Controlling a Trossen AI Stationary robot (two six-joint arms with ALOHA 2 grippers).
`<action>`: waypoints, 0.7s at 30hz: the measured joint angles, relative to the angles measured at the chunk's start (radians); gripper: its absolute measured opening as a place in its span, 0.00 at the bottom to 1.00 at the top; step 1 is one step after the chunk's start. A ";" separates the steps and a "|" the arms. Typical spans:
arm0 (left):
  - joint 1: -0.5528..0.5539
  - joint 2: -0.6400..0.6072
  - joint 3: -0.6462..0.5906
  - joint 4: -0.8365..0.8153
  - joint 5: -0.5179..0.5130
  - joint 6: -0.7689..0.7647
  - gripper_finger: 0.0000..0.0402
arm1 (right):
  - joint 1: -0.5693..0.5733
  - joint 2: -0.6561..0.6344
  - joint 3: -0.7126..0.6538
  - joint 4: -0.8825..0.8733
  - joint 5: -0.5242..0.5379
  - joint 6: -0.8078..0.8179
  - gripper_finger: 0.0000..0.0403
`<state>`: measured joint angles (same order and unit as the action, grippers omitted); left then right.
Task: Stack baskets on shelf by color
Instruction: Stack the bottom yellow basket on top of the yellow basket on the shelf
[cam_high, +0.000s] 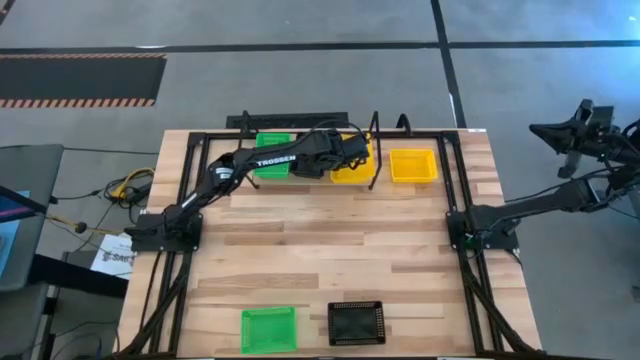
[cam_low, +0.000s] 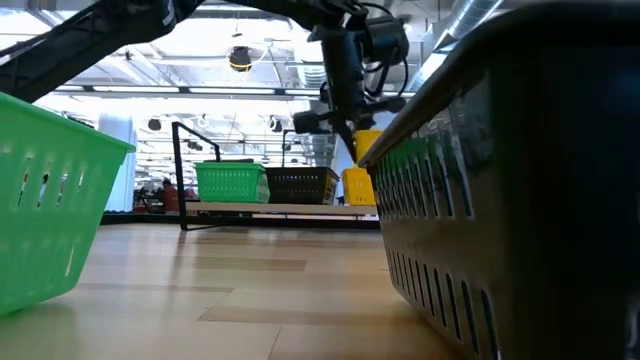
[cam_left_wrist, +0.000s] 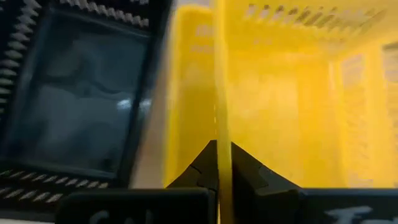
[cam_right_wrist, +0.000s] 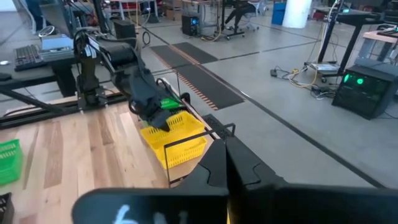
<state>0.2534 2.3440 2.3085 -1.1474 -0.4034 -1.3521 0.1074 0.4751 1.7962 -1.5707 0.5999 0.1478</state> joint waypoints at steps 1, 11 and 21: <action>0.002 0.005 0.000 0.002 0.006 0.001 0.00 | 0.000 0.000 0.000 -0.001 0.000 0.000 0.01; 0.015 0.013 0.001 0.010 -0.001 0.014 0.00 | 0.000 0.000 0.000 0.000 -0.001 -0.016 0.01; 0.021 0.010 0.001 0.016 -0.011 0.021 0.00 | 0.000 0.000 0.000 0.000 -0.002 -0.021 0.01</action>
<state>0.2749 2.3539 2.3093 -1.1311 -0.4147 -1.3314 0.1078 0.4751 1.7966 -1.5711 0.5983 0.1268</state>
